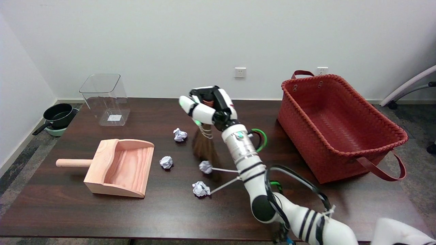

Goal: Sweep the paper ball into the dustpan.

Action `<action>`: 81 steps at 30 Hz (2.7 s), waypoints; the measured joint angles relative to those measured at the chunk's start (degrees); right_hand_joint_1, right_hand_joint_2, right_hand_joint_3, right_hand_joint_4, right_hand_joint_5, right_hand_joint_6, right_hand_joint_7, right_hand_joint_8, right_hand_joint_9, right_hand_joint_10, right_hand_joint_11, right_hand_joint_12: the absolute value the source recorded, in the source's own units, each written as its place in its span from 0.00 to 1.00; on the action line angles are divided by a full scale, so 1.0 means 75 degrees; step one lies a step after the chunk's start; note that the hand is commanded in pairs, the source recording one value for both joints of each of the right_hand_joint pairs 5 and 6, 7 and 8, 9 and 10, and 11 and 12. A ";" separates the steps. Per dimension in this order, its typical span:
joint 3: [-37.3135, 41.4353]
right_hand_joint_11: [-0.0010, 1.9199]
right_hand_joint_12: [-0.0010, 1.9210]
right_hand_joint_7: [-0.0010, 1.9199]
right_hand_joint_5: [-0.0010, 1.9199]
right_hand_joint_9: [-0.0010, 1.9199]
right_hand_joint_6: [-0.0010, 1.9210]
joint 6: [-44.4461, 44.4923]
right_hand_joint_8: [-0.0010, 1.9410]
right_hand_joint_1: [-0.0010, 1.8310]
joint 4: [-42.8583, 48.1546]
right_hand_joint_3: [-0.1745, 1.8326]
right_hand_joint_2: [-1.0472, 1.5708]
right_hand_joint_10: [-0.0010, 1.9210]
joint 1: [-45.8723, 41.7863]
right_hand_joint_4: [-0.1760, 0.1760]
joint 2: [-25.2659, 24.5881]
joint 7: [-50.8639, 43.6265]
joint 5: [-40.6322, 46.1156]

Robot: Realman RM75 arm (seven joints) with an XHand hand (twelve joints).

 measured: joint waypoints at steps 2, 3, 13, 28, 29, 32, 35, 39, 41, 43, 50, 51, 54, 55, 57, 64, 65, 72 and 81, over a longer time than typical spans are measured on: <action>-0.0111 0.95 0.95 1.00 1.00 0.99 1.00 0.0086 0.99 0.62 0.0121 0.32 1.00 0.99 0.0195 0.50 -0.0064 0.0000 0.0085; -0.0173 0.95 0.95 1.00 1.00 0.99 1.00 0.0133 0.99 0.62 0.0187 0.32 1.00 0.99 0.0311 0.50 -0.0105 -0.0001 0.0141; -0.0653 0.95 0.95 1.00 1.00 0.99 1.00 0.0523 0.99 0.62 0.0517 0.32 1.00 0.99 0.1050 0.50 -0.0403 -0.0002 0.0750; -0.0869 0.95 0.95 1.00 1.00 0.99 1.00 0.0198 0.99 0.62 -0.0162 0.33 1.00 0.99 0.1071 0.50 0.0188 -0.0008 0.1064; -0.0857 0.95 0.95 1.00 1.00 0.99 1.00 0.0160 0.99 0.62 -0.0280 0.33 1.00 0.99 0.0992 0.50 0.0275 -0.0010 0.1069; -0.0765 0.95 0.95 1.00 1.00 0.99 1.00 0.0025 0.99 0.62 -0.0673 0.34 1.00 0.99 0.0652 0.50 0.0588 -0.0014 0.1069; -0.0617 0.95 0.95 1.00 1.00 0.99 1.00 -0.0094 0.99 0.62 -0.1022 0.34 1.00 0.99 0.0268 0.50 0.0849 -0.0016 0.1006; -0.0215 0.96 0.96 1.00 1.00 0.99 1.00 -0.0260 0.99 0.62 -0.1536 0.34 1.00 0.99 -0.0473 0.50 0.1167 -0.0018 0.0740; 0.0002 0.96 0.96 1.00 1.00 0.99 1.00 -0.0332 0.99 0.62 -0.1723 0.34 1.00 0.99 -0.0790 0.50 0.1257 -0.0018 0.0582; 0.0250 0.96 0.96 1.00 1.00 0.99 1.00 -0.0407 0.99 0.62 -0.1898 0.34 1.00 0.99 -0.1124 0.50 0.1329 -0.0019 0.0393; 0.0839 0.97 0.97 1.00 1.00 1.00 1.00 -0.0790 0.99 0.62 -0.2306 0.34 1.00 1.00 -0.1987 0.50 0.1422 -0.0030 -0.0126; 0.0893 0.97 0.97 1.00 1.00 1.00 1.00 -0.0872 0.99 0.62 -0.2343 0.34 1.00 1.00 -0.2095 0.50 0.1413 -0.0031 -0.0183; 0.1024 0.97 0.97 1.00 1.00 1.00 1.00 -0.1120 0.99 0.62 -0.2443 0.34 1.00 1.00 -0.2373 0.50 0.1325 -0.0035 -0.0376; 0.1052 0.97 0.97 1.00 1.00 1.00 1.00 -0.1193 0.99 0.62 -0.2467 0.34 1.00 1.00 -0.2454 0.50 0.1280 -0.0036 -0.0451; 0.1092 0.97 0.97 1.00 1.00 1.00 1.00 -0.1333 0.99 0.62 -0.2525 0.34 1.00 1.00 -0.2626 0.50 0.1164 -0.0038 -0.0613; 0.0935 0.97 0.97 1.00 1.00 1.00 1.00 -0.1698 0.99 0.62 -0.2698 0.34 1.00 1.00 -0.3083 0.50 0.0754 -0.0042 -0.1048; 0.0873 0.97 0.97 1.00 1.00 1.00 1.00 -0.1745 0.99 0.62 -0.2716 0.34 1.00 1.00 -0.3128 0.50 0.0687 -0.0043 -0.1104; 0.0516 0.97 0.97 1.00 1.00 1.00 1.00 -0.1935 0.99 0.62 -0.2780 0.33 1.00 1.00 -0.3250 0.50 0.0221 -0.0045 -0.1485; 0.0206 0.97 0.97 1.00 1.00 1.00 1.00 -0.1998 0.99 0.62 -0.2495 0.33 1.00 1.00 -0.3175 0.50 -0.0257 -0.0045 -0.1833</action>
